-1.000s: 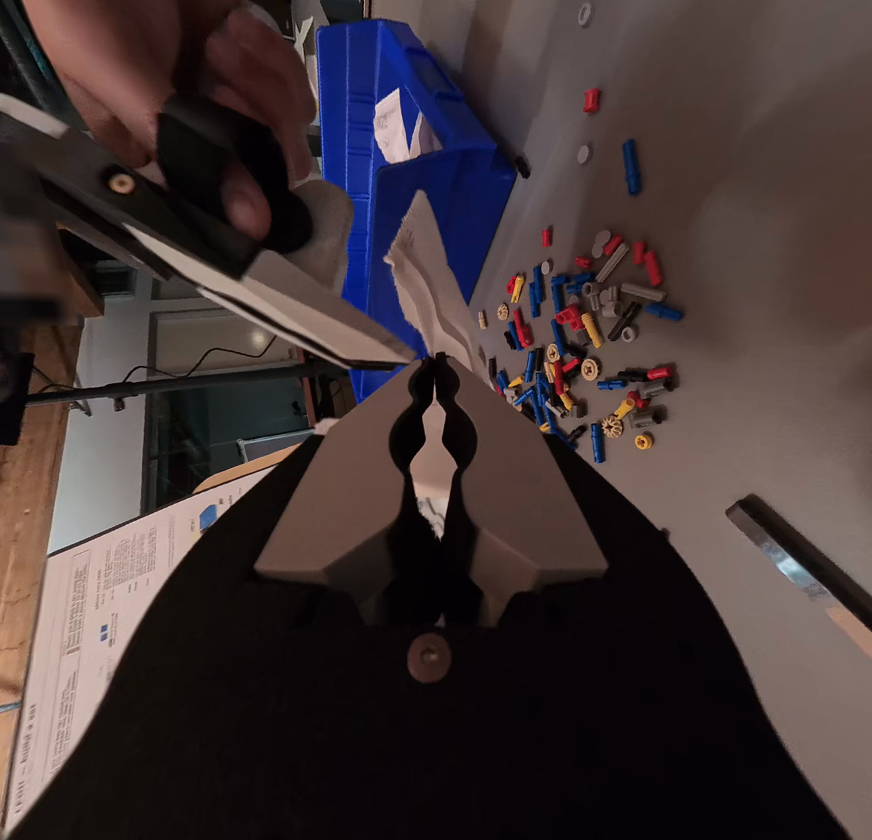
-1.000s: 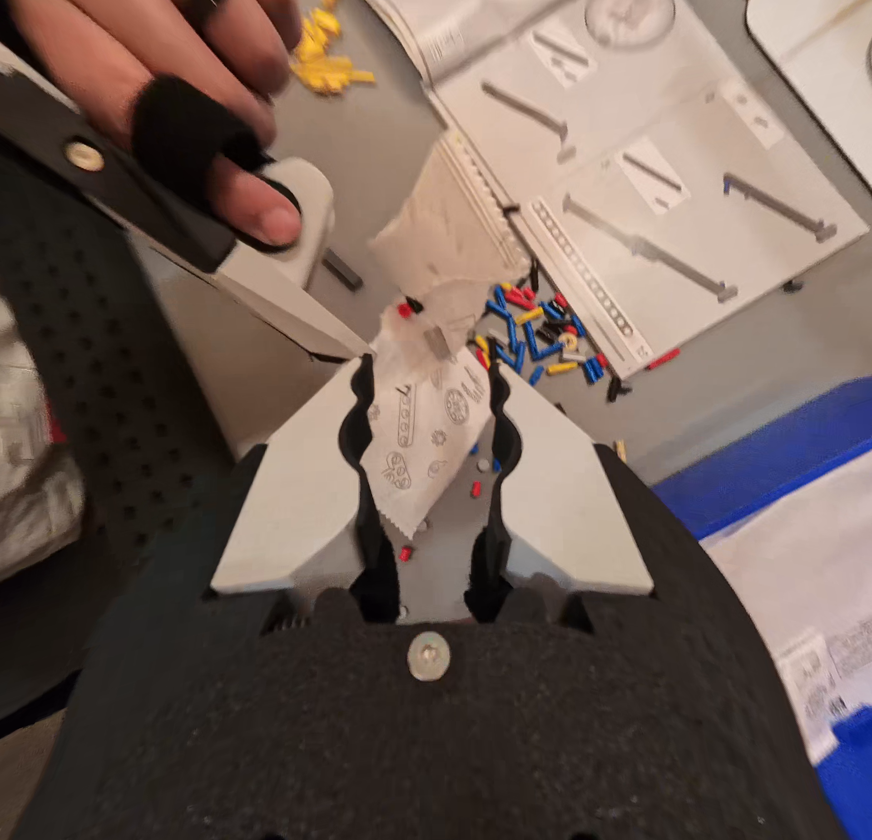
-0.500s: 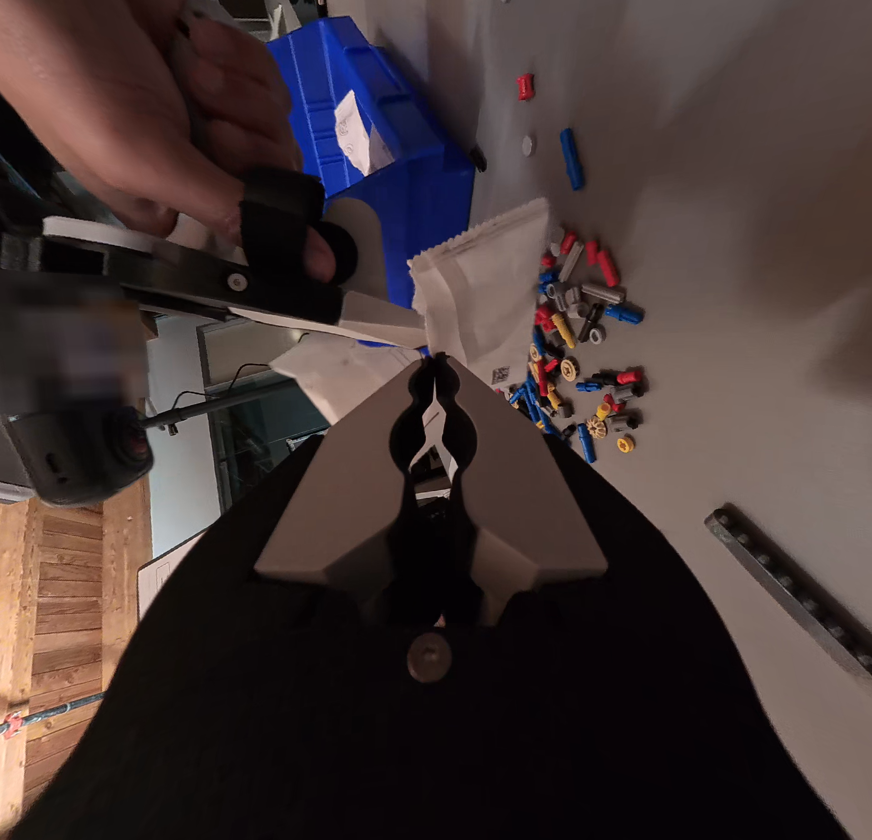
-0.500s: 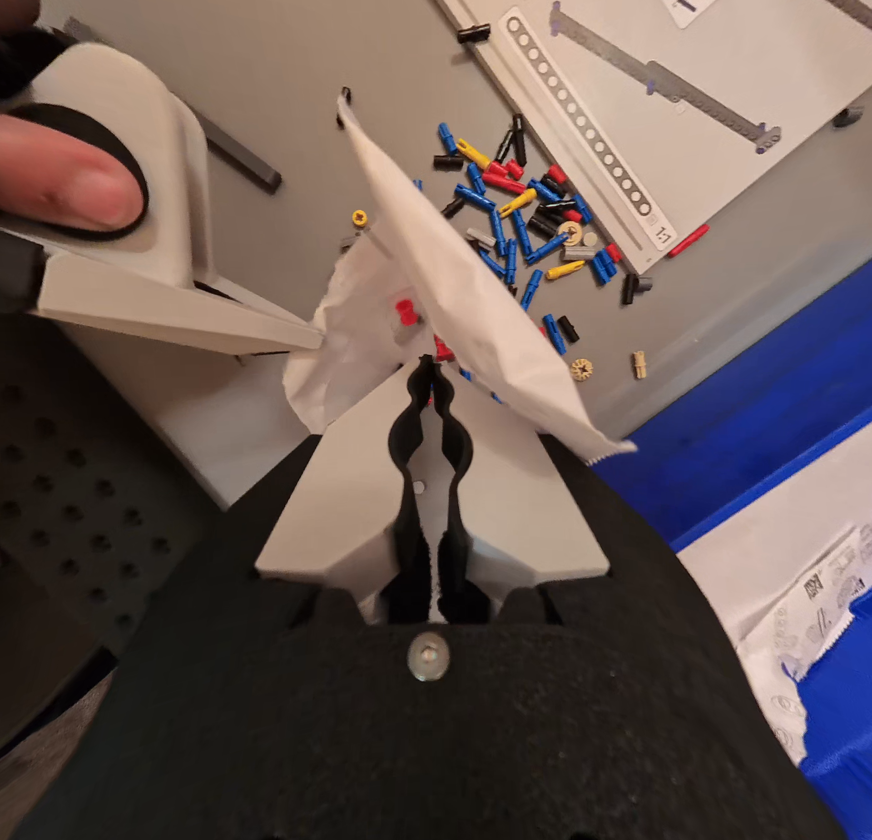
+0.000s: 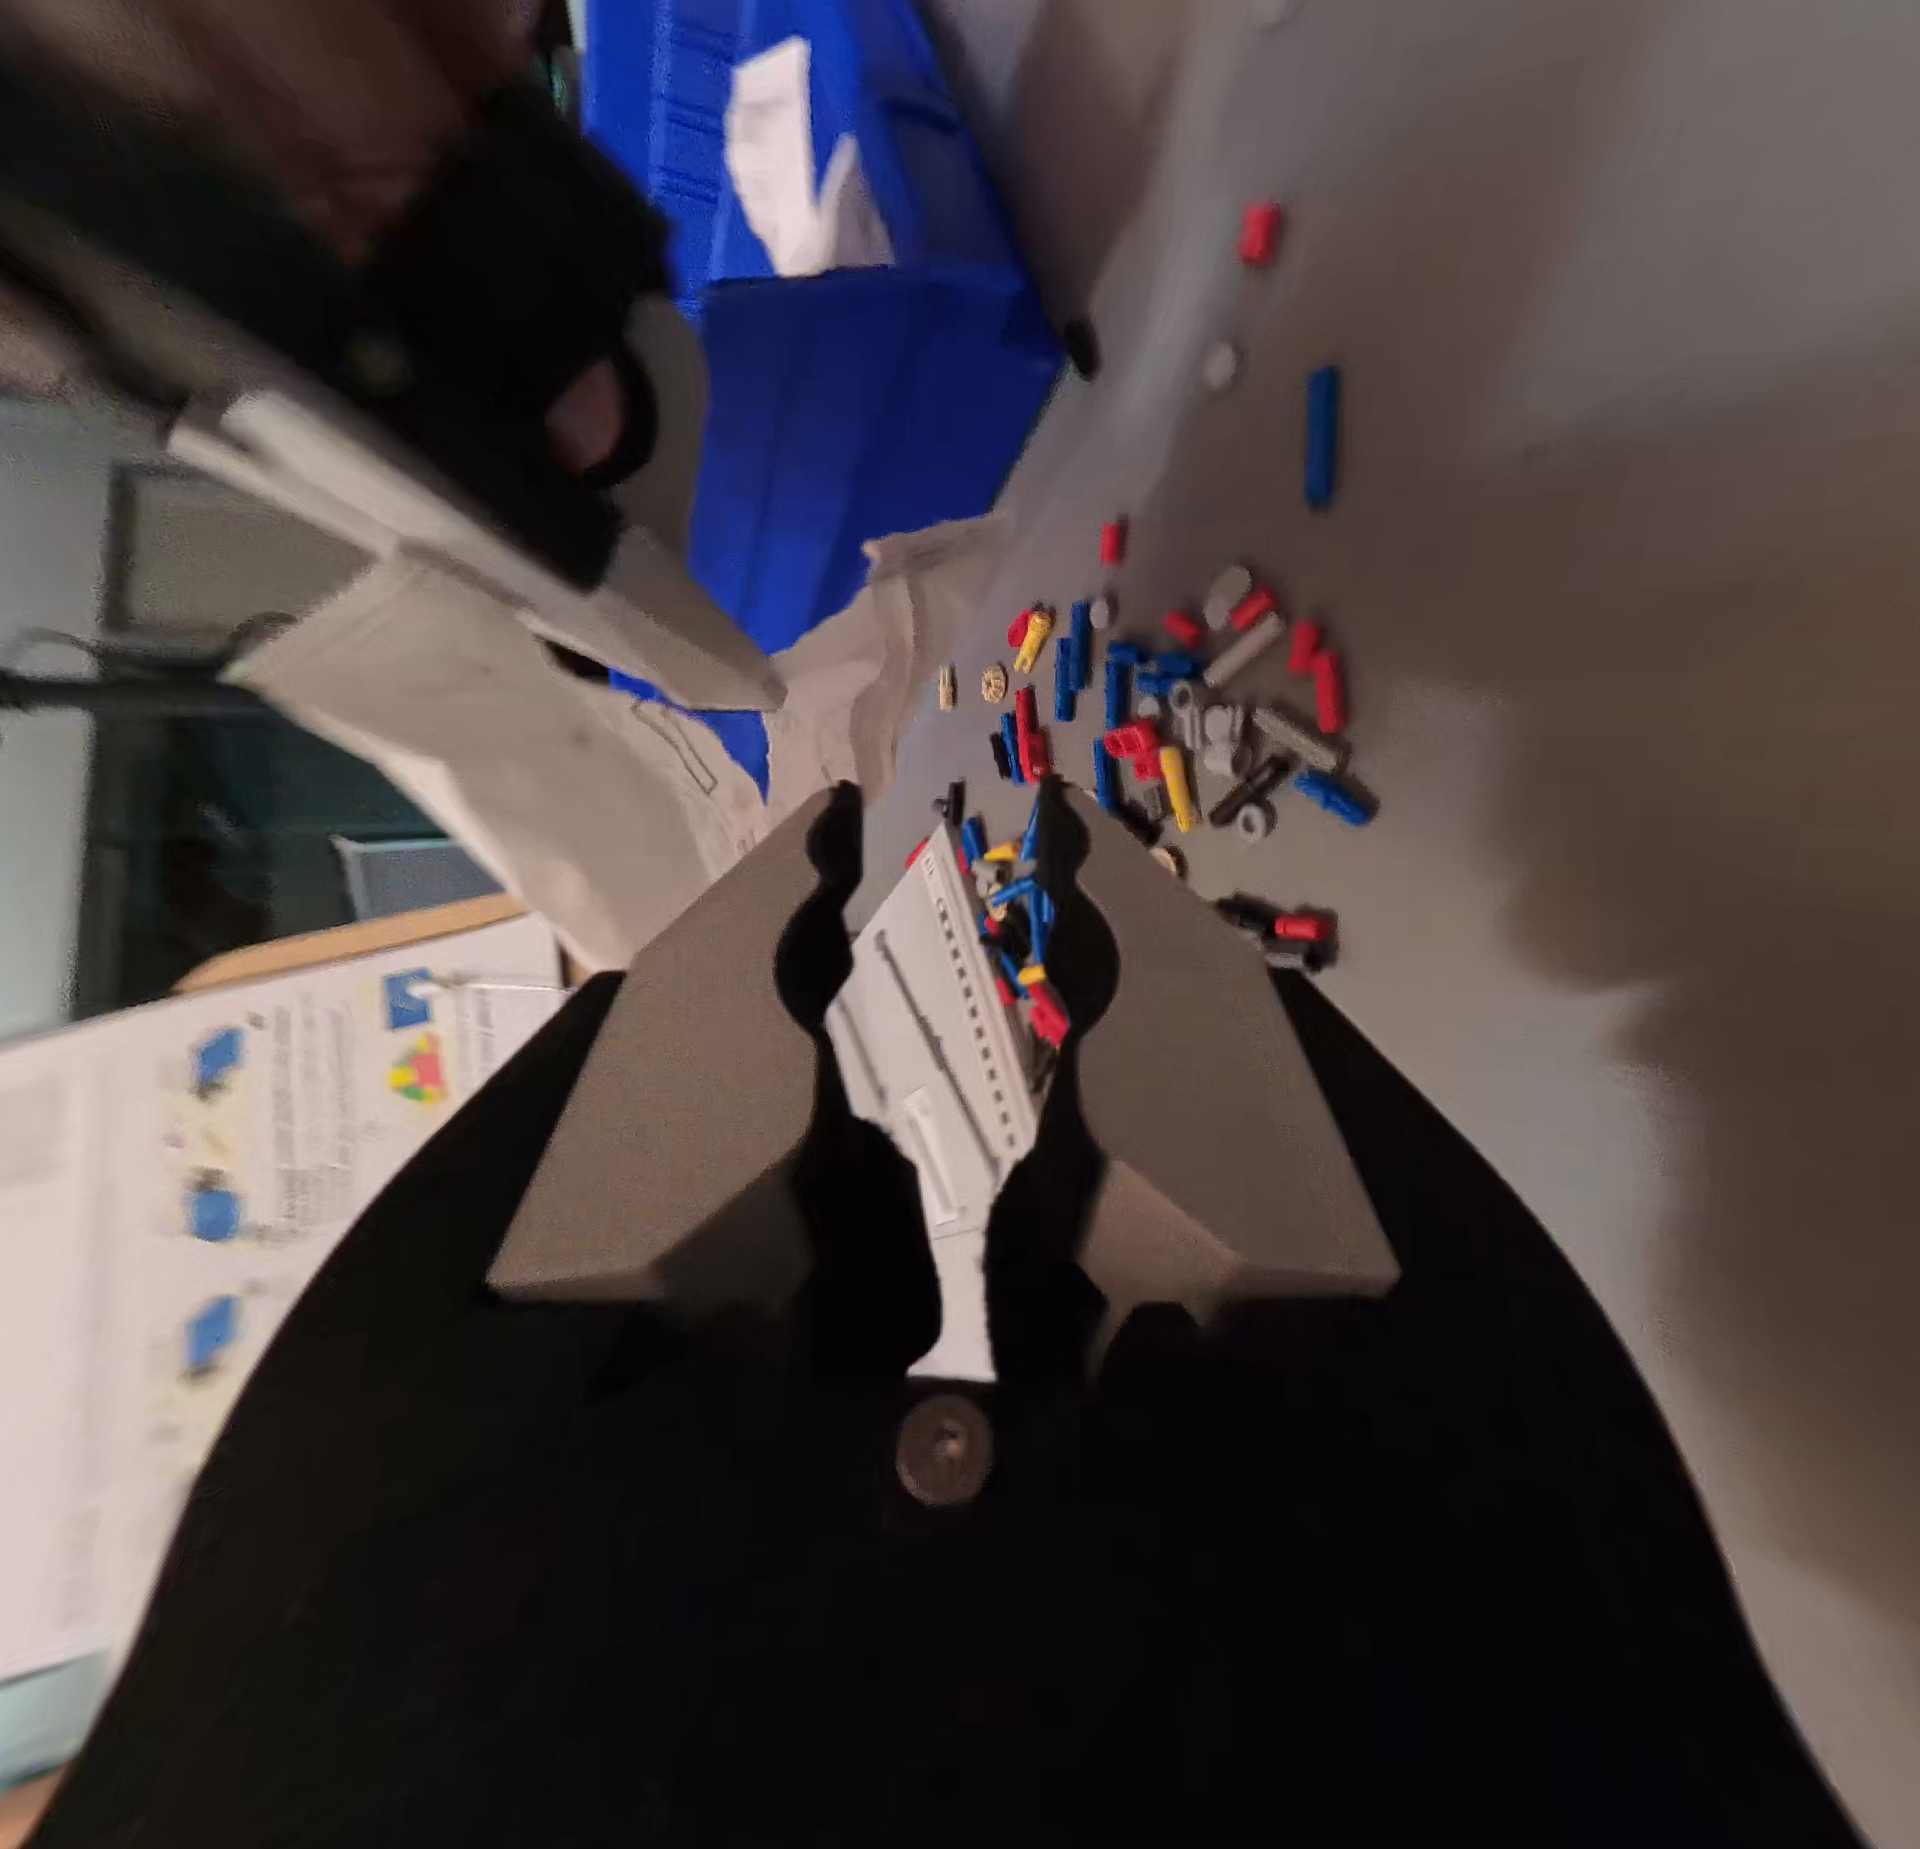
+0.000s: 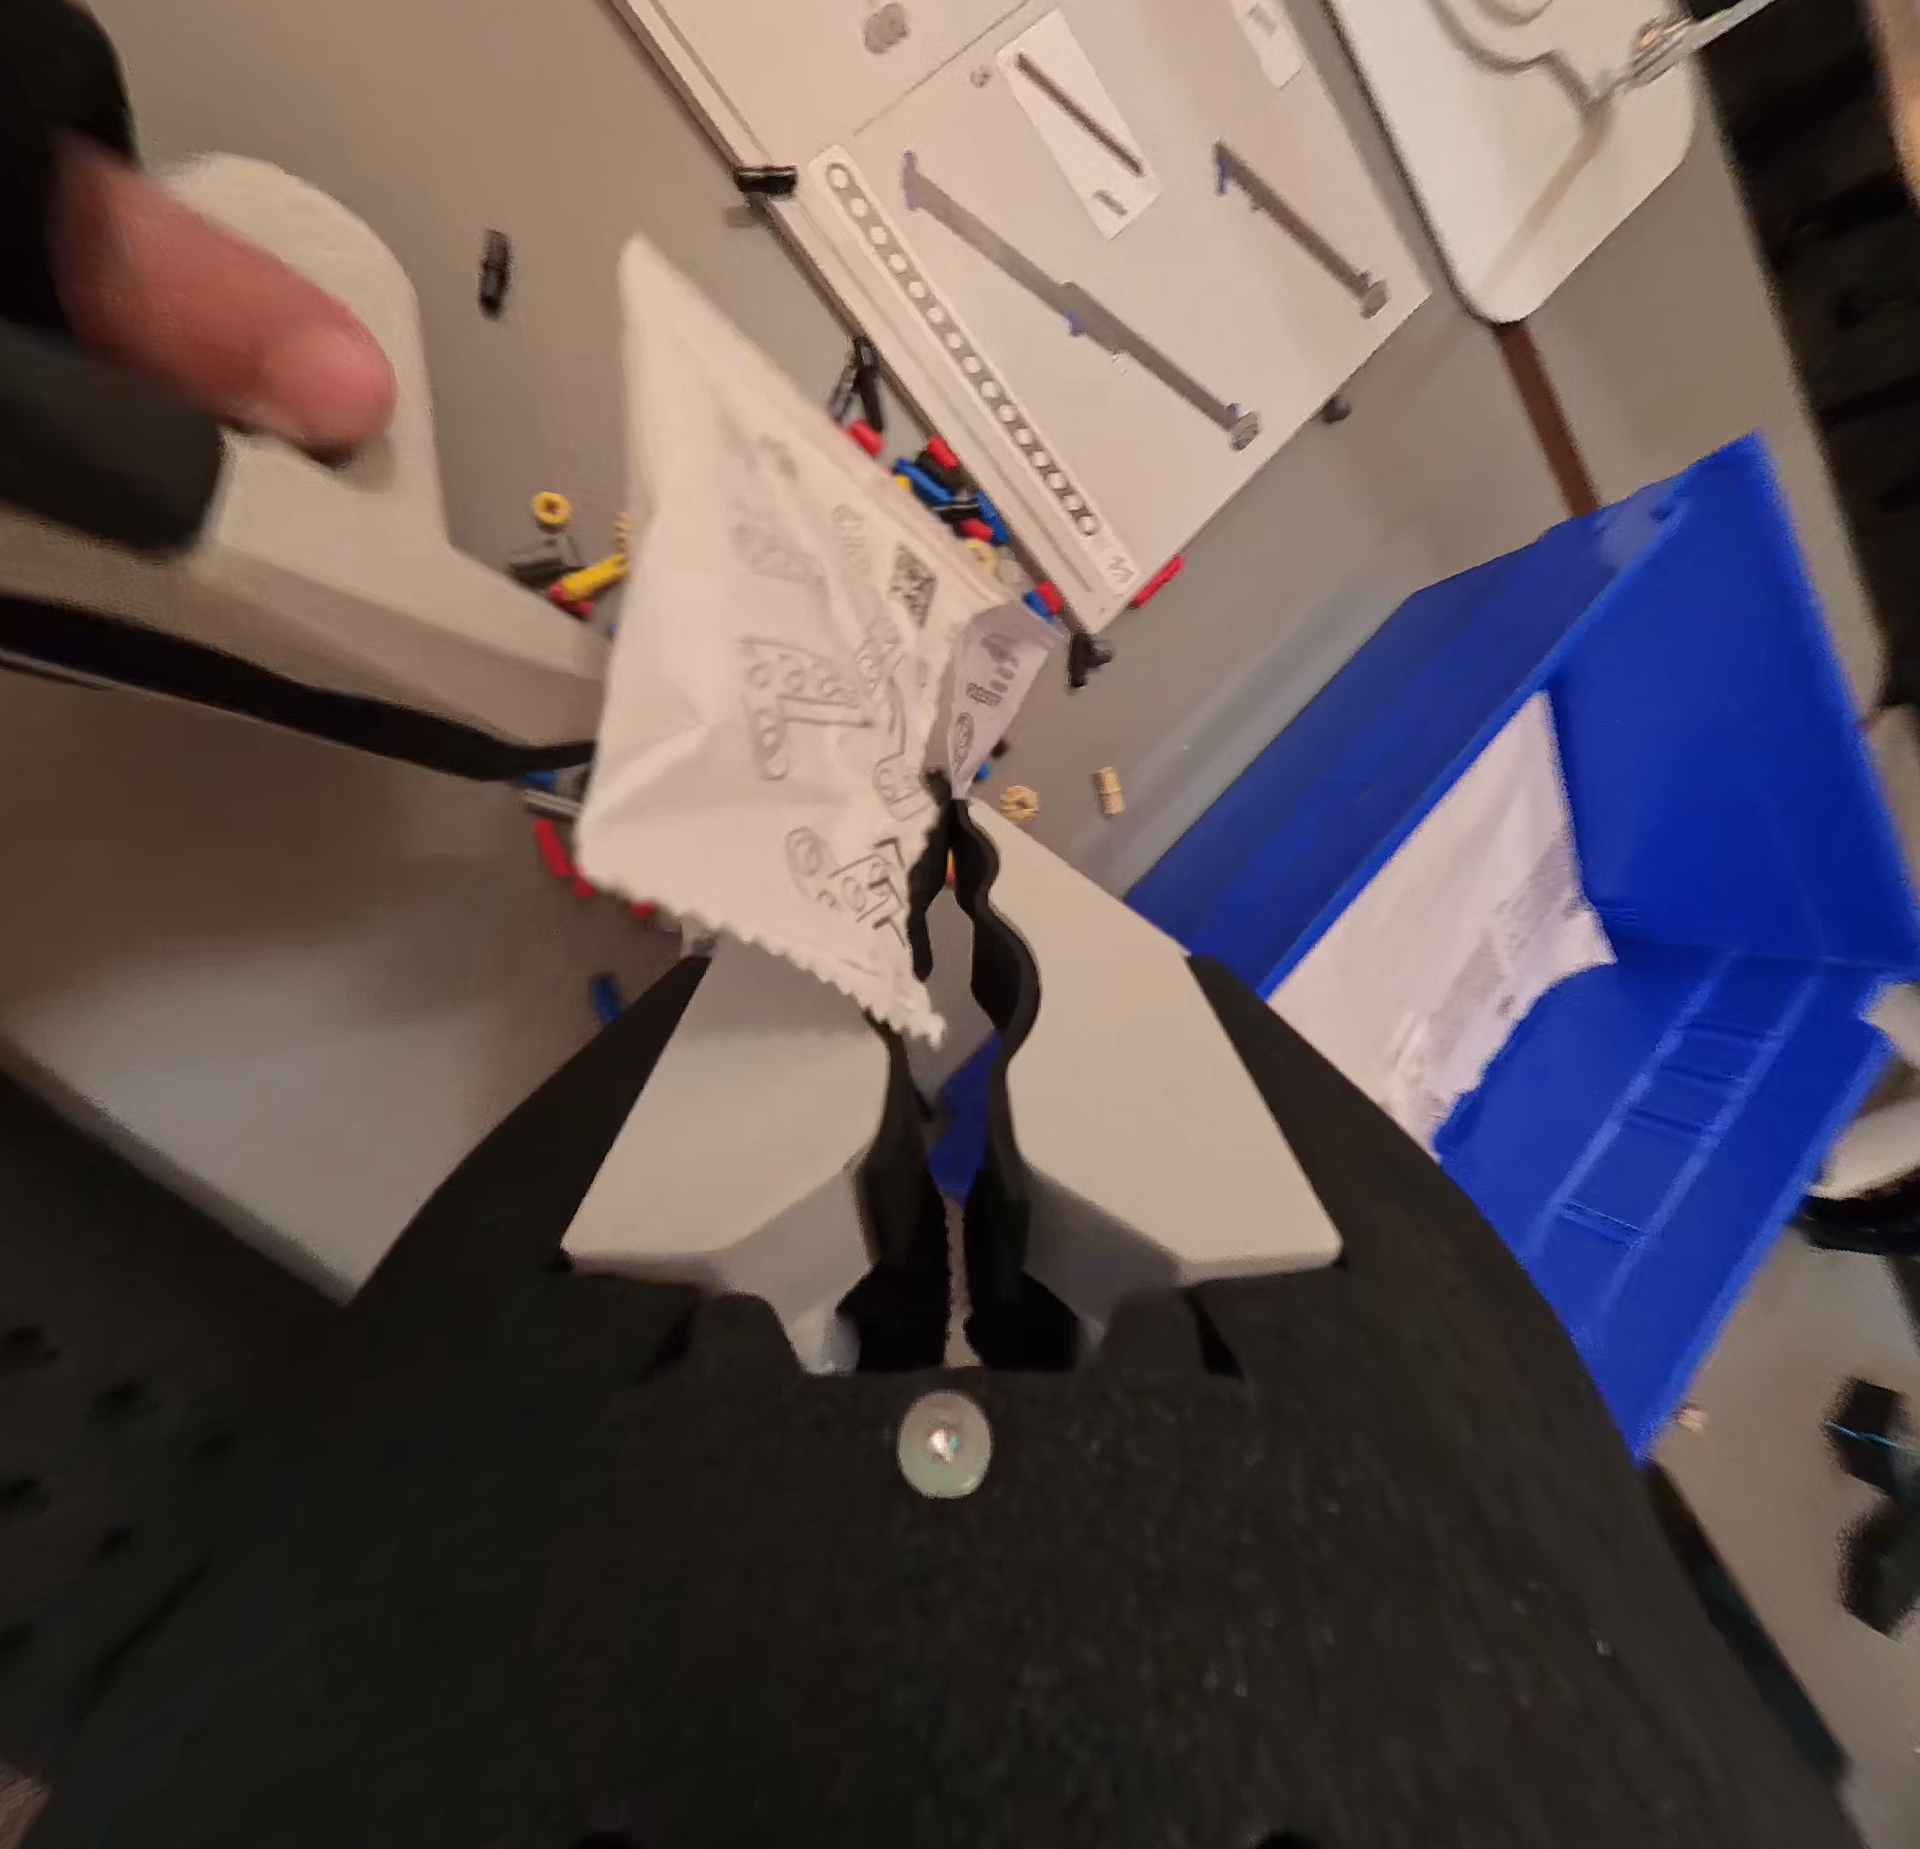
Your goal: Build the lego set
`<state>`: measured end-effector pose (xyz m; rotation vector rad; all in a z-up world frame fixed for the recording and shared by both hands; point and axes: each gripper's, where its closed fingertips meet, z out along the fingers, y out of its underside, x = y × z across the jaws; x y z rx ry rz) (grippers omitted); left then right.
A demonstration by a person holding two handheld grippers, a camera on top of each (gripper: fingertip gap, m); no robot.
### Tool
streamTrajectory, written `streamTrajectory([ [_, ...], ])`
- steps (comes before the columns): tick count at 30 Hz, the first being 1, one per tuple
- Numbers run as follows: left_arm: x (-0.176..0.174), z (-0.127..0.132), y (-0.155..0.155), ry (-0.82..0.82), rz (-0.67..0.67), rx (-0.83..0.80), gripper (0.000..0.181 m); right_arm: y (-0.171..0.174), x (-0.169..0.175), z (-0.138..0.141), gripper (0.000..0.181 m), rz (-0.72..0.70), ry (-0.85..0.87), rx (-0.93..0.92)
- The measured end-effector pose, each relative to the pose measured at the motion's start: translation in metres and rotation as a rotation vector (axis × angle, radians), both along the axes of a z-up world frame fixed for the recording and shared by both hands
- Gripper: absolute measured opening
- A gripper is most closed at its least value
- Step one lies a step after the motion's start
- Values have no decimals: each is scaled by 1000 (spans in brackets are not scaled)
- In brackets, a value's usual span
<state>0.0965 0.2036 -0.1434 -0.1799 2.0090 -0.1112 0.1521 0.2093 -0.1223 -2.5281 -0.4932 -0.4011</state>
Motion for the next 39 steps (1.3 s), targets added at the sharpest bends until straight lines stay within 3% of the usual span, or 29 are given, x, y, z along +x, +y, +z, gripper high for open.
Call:
streamTrajectory([
  [5, -13, 33, -4, 102, 33, -585, 47, 5, 20, 24, 0, -18, -164, 151],
  [7, -13, 38, 3, 221, 107, -902, 48, 8, 27, 37, 0, -50, -230, 261],
  [11, -1, 42, 0, 510, 201, -1464, 69, 20, 23, 63, 0, -101, -321, 475],
  [14, 15, 61, 4, 530, 180, -1735, 68, 29, 13, 82, 0, -151, -348, 645],
  [17, 27, 82, 20, 418, 136, -1886, 53, 35, 3, 89, 0, -189, -308, 758],
  [20, 35, 85, 38, 299, 160, -1891, 31, 38, -5, 88, 0, -205, -202, 832],
  [24, 40, 70, 50, 230, 218, -1689, 1, 38, -6, 78, 0, -214, -135, 831],
  [28, 47, 61, 69, 75, 192, -1344, 0, 32, -10, 73, 0, -147, -81, 836],
  [31, 48, 61, 66, 62, 133, -1257, 0, 28, -8, 63, 0, -108, -51, 795],
  [35, 54, 64, 67, 11, 32, -1076, 0, 20, 0, 58, 0, -46, -163, 757],
  [39, 62, 59, 58, 46, -98, -1054, 0, 16, 3, 53, 0, 52, -401, 676],
])
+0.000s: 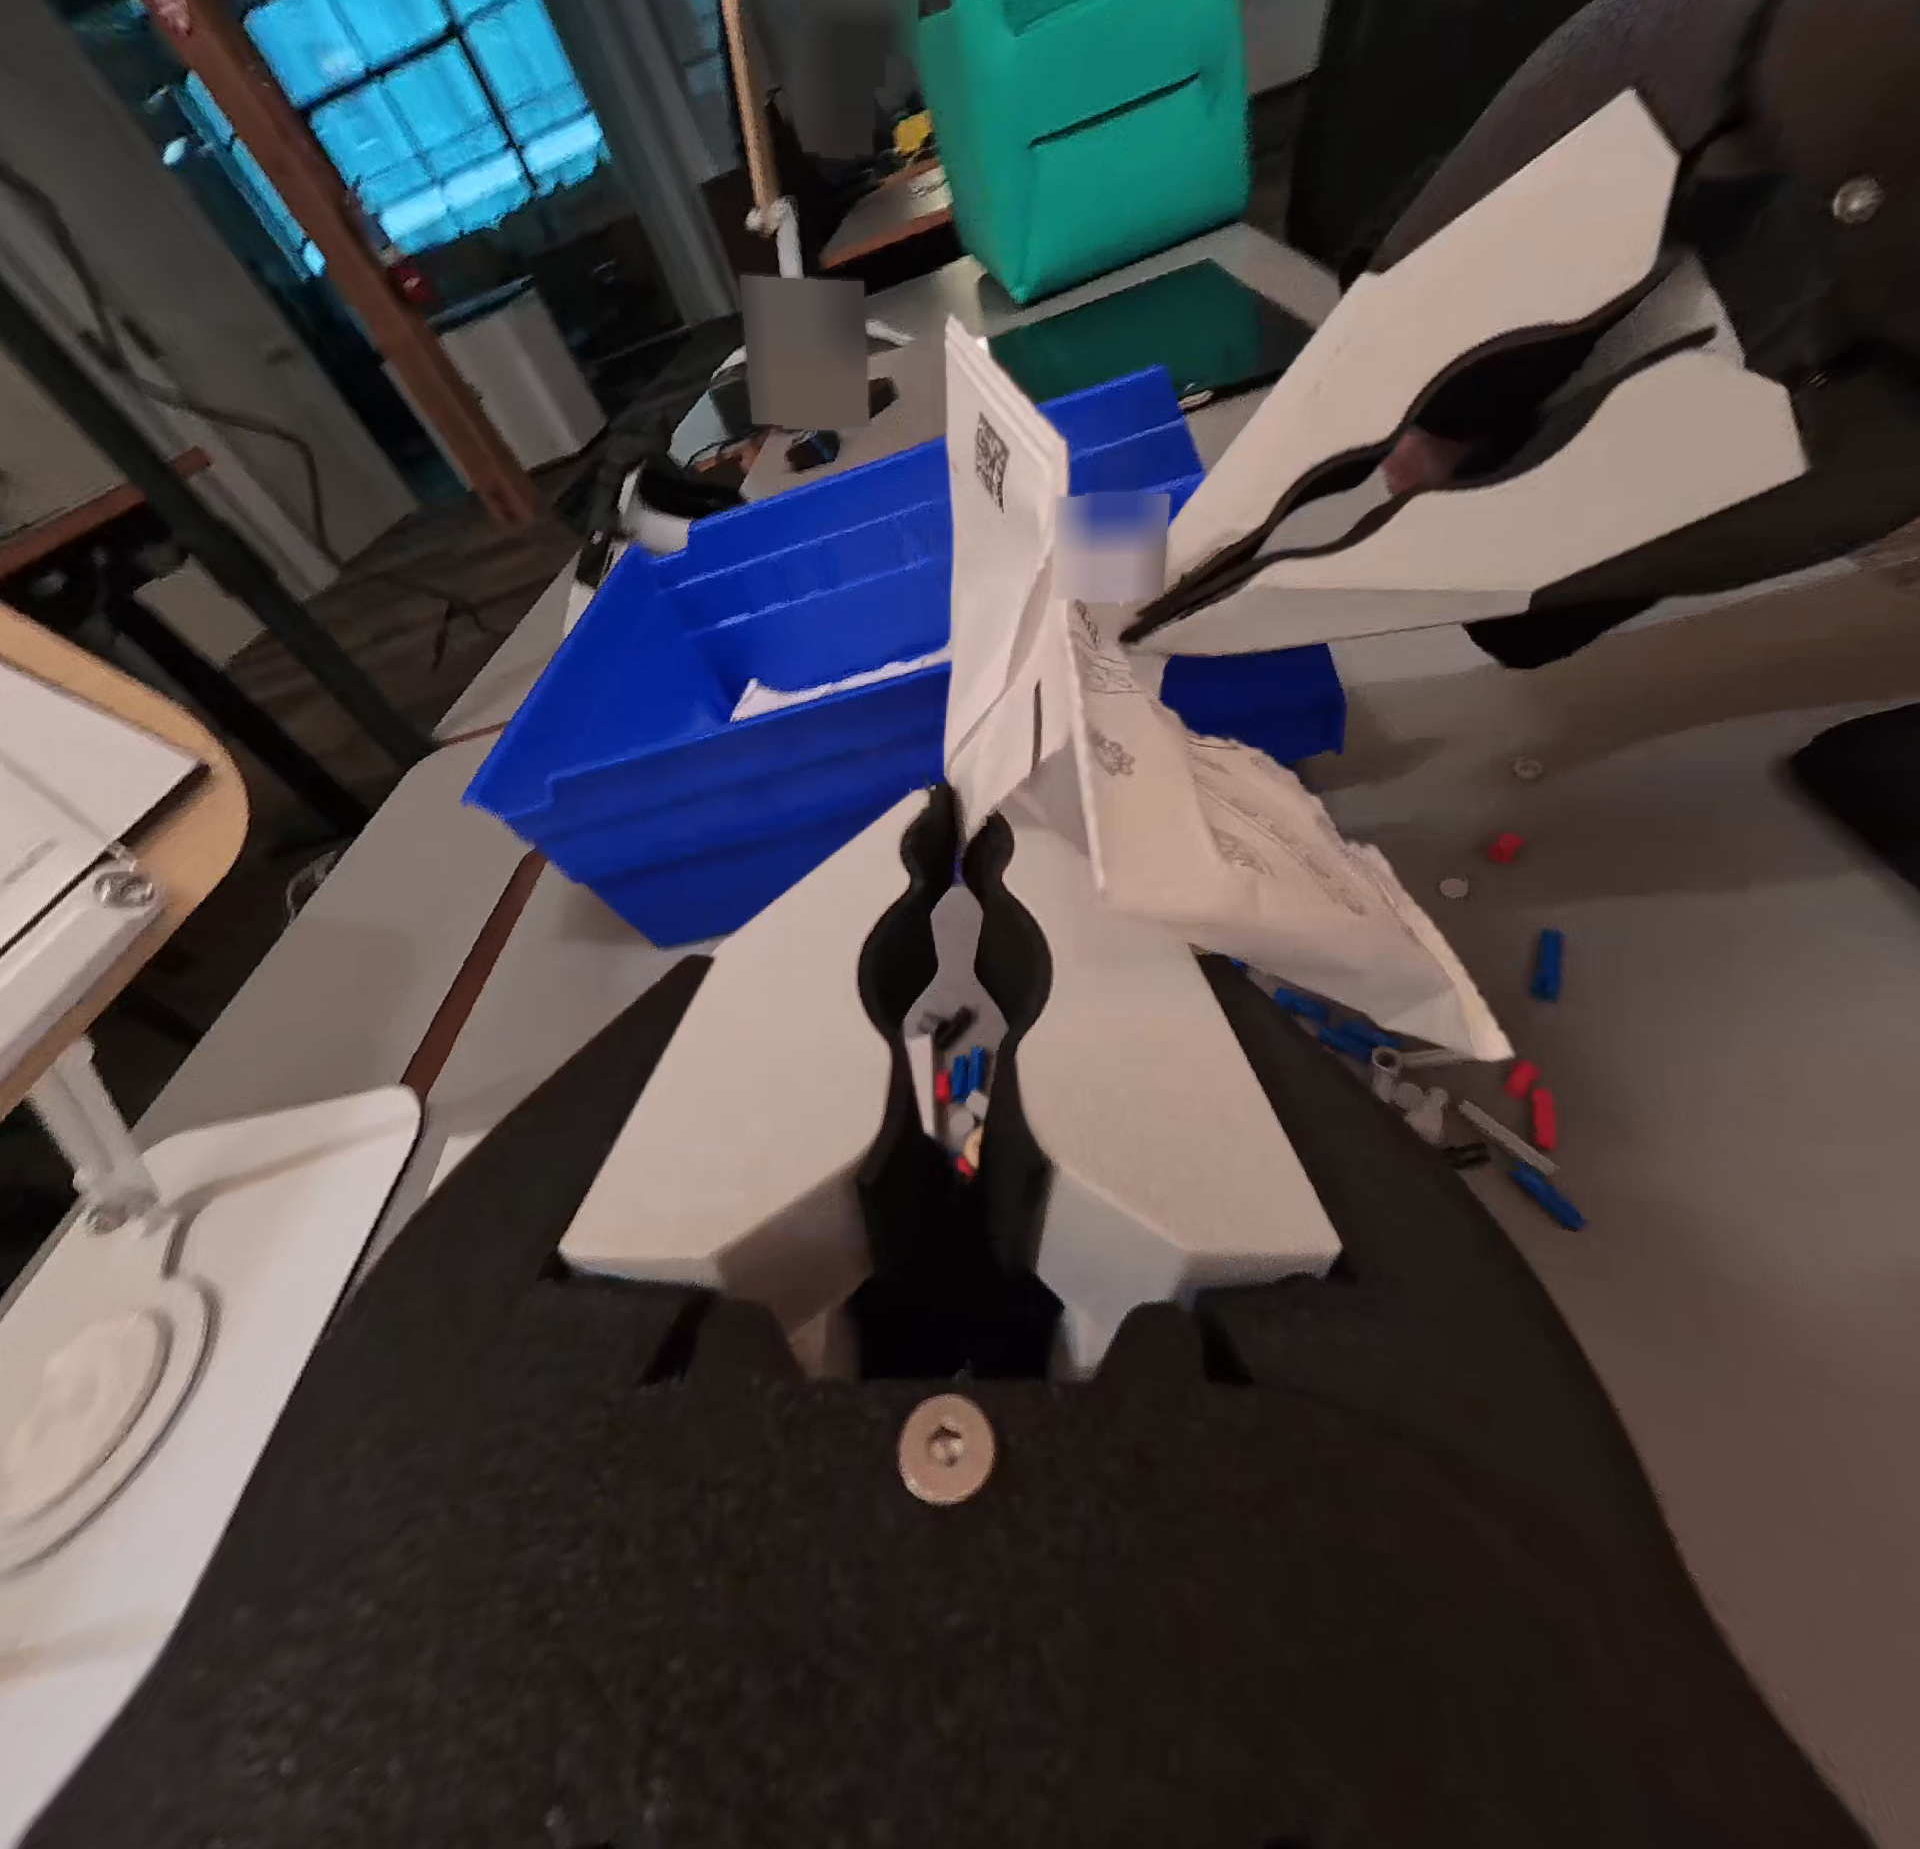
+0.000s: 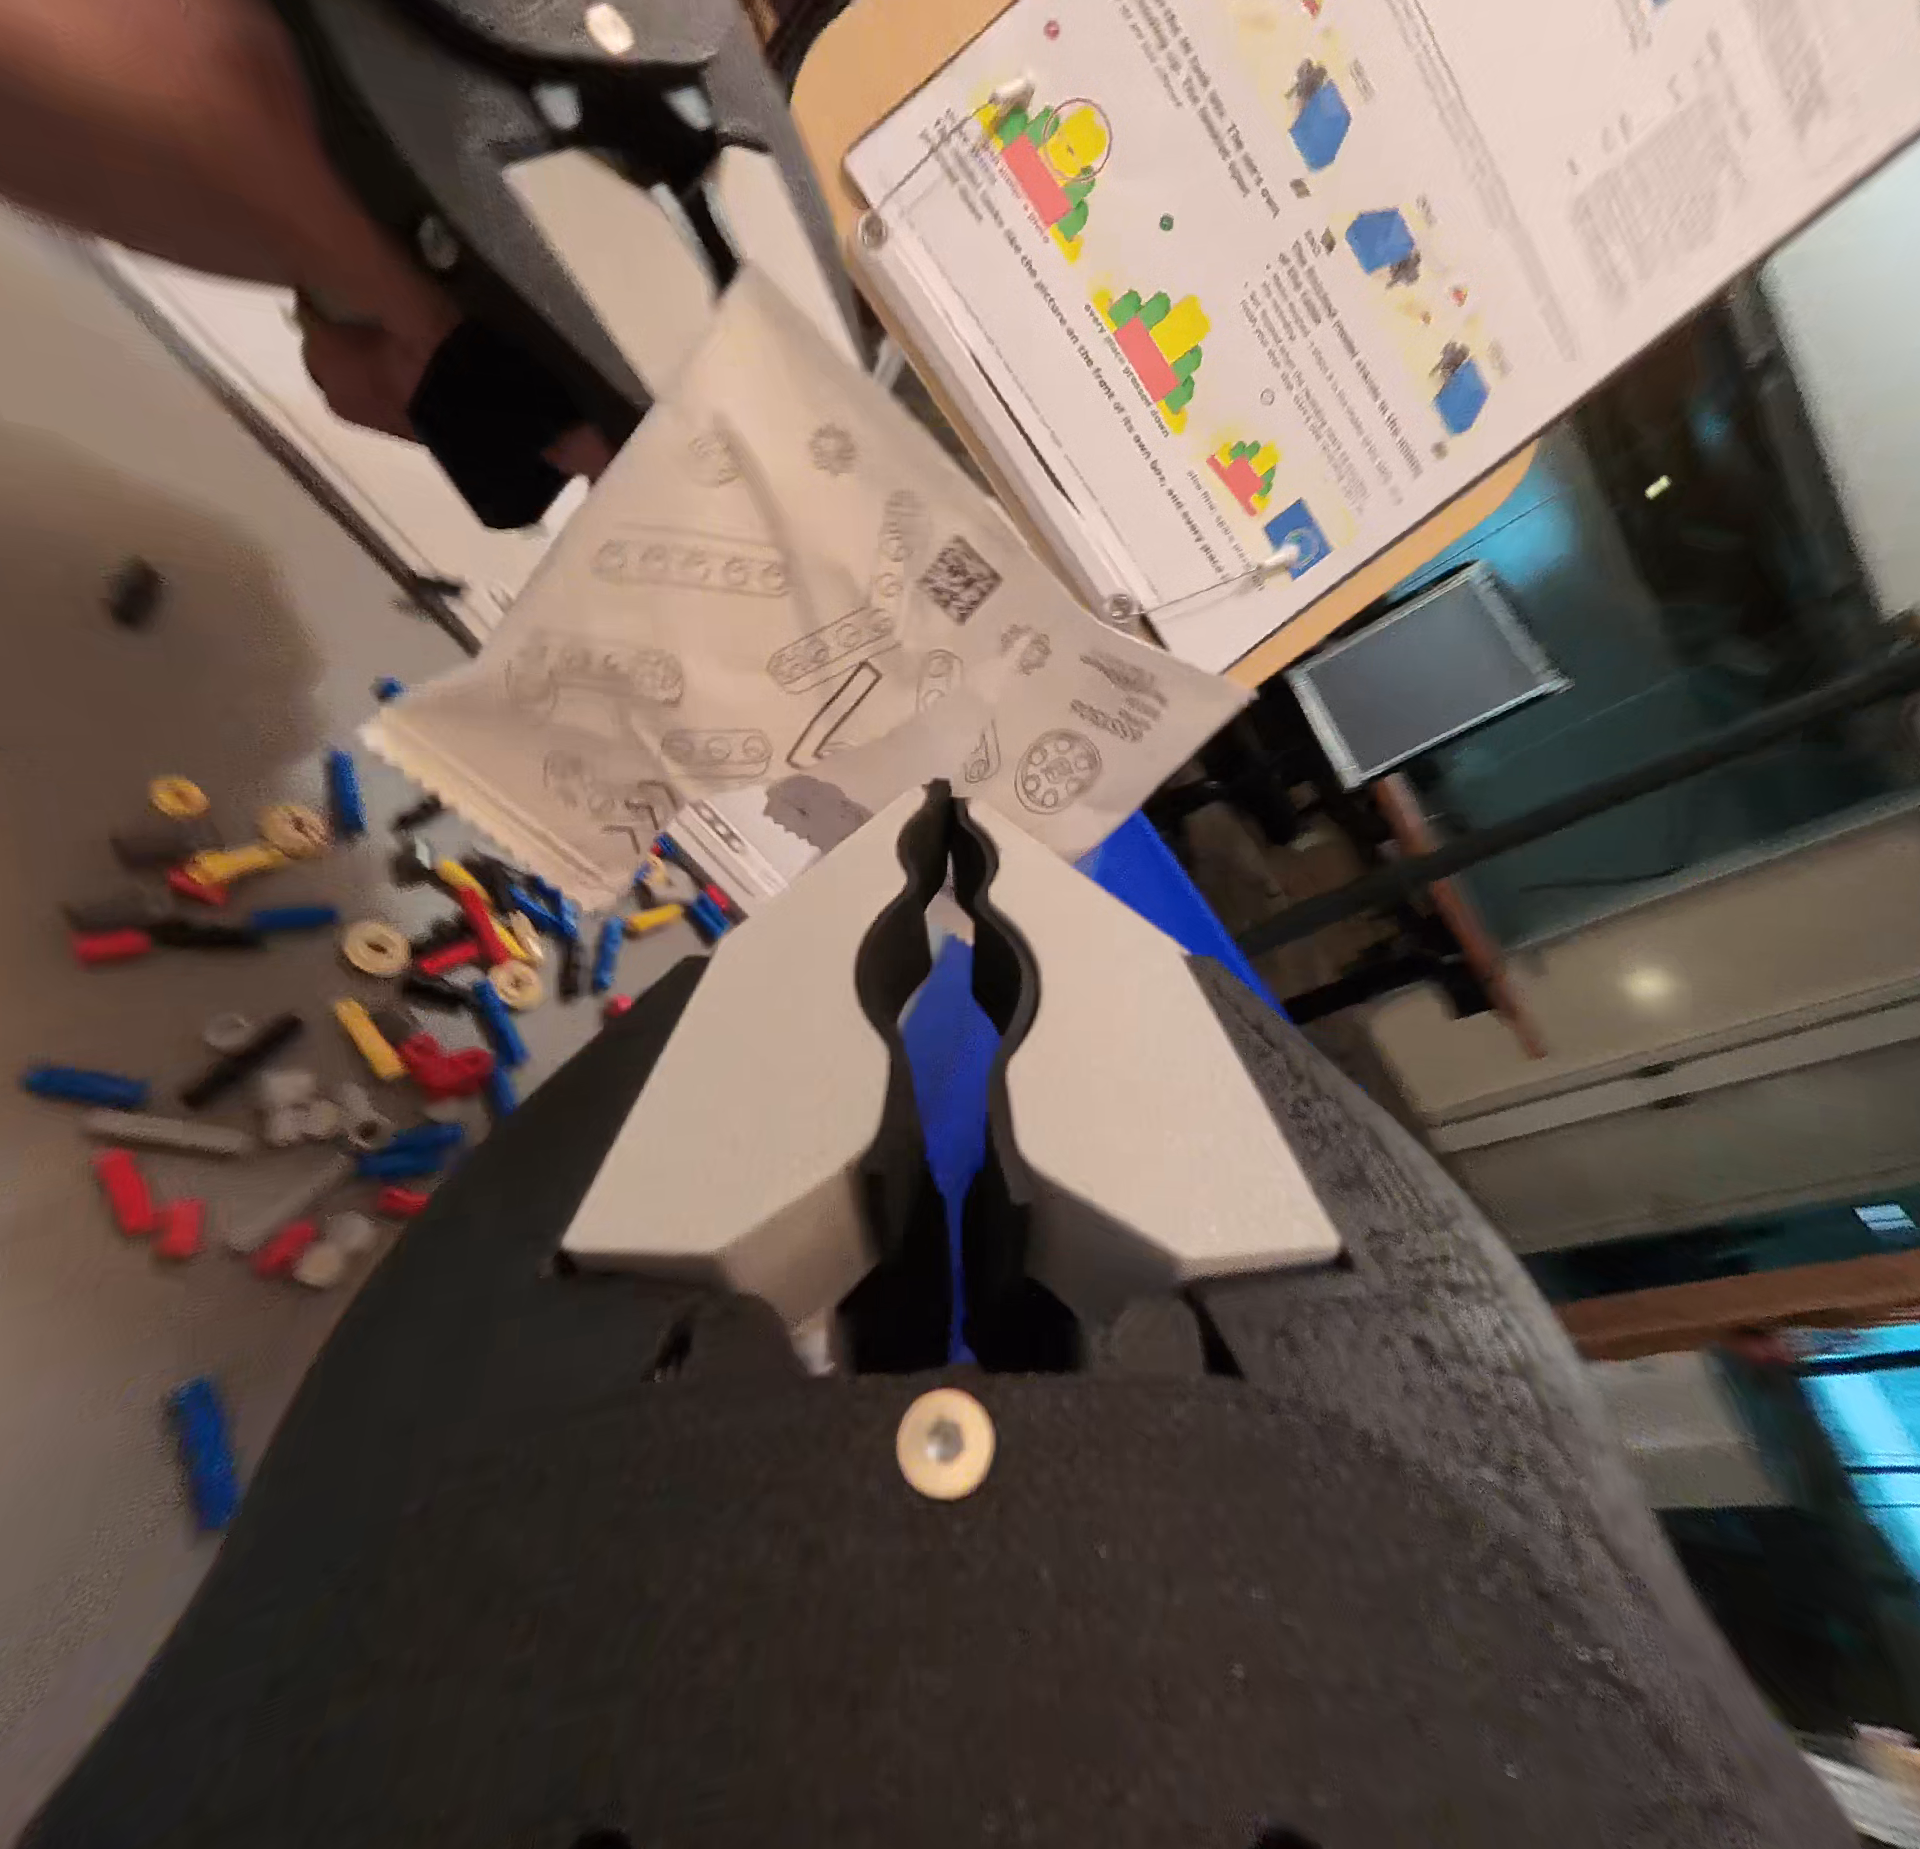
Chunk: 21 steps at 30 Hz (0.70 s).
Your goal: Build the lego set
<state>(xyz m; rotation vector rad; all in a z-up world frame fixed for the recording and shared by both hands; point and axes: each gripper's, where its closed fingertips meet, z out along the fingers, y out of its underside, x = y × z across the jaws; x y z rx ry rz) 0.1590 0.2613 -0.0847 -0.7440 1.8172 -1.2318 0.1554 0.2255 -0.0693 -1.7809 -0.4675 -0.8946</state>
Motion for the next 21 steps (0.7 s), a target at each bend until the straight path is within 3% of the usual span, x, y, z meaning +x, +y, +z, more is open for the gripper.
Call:
streamTrajectory([
  [5, 19, 16, -4, -351, -103, 166, 0, -2, 5, 4, 0, -48, -477, -64],
  [8, 21, 35, -2, -477, -84, 199, 0, -5, 8, 15, 0, -59, -538, -41],
  [14, 10, 68, -10, -777, -26, 454, 0, -8, 6, 51, 0, -34, -654, 75],
  [21, 20, 60, -3, -846, -2, 655, 0, -6, 18, 47, 0, -8, -630, 59],
])
